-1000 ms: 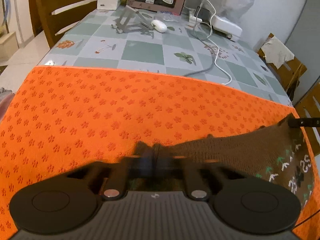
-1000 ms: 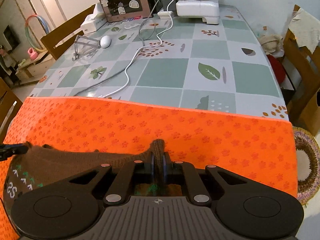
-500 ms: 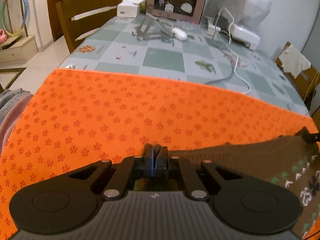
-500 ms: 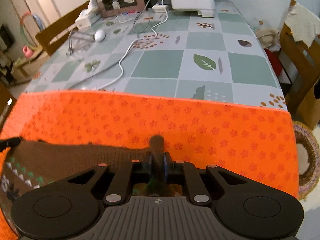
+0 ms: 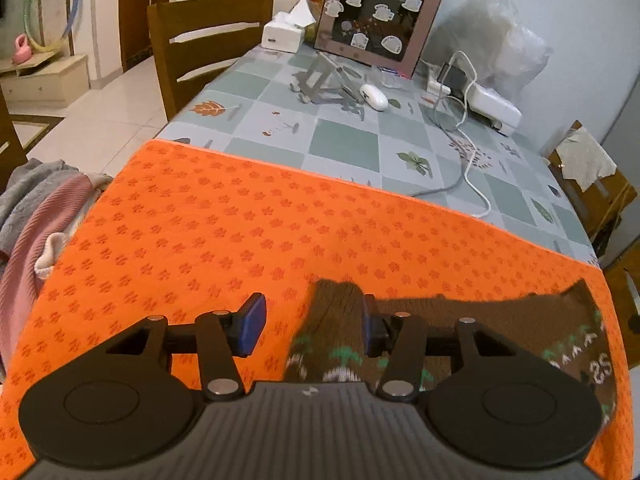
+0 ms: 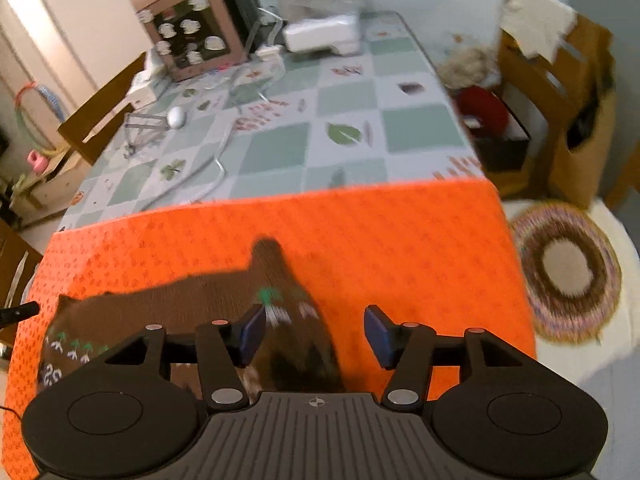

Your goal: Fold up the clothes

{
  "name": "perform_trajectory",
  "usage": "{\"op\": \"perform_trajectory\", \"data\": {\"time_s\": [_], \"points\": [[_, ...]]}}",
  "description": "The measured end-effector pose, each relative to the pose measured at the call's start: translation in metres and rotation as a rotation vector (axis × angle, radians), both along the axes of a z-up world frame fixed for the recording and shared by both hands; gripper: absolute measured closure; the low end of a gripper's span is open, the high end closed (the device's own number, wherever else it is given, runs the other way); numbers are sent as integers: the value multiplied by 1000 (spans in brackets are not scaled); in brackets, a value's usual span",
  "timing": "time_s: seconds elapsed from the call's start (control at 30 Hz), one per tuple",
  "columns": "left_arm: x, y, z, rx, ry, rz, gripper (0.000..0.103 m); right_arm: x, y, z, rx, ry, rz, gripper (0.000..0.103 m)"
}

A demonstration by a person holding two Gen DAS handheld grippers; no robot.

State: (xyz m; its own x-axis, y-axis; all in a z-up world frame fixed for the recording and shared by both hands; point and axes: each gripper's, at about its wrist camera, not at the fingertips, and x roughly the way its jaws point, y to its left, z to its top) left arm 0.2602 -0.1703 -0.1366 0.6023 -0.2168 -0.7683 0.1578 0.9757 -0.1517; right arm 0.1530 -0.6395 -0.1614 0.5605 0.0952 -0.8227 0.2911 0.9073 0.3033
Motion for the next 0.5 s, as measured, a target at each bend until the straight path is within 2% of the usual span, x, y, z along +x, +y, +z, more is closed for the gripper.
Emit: {"op": "perform_trajectory", "data": {"time_s": [0.23, 0.5], "points": [[-35, 0, 11, 1, 12, -50, 43, -53, -7, -3, 80, 25, -123, 43], [-68, -21, 7, 24, 24, -197, 42, -94, 18, -20, 294, 15, -280, 42]]}}
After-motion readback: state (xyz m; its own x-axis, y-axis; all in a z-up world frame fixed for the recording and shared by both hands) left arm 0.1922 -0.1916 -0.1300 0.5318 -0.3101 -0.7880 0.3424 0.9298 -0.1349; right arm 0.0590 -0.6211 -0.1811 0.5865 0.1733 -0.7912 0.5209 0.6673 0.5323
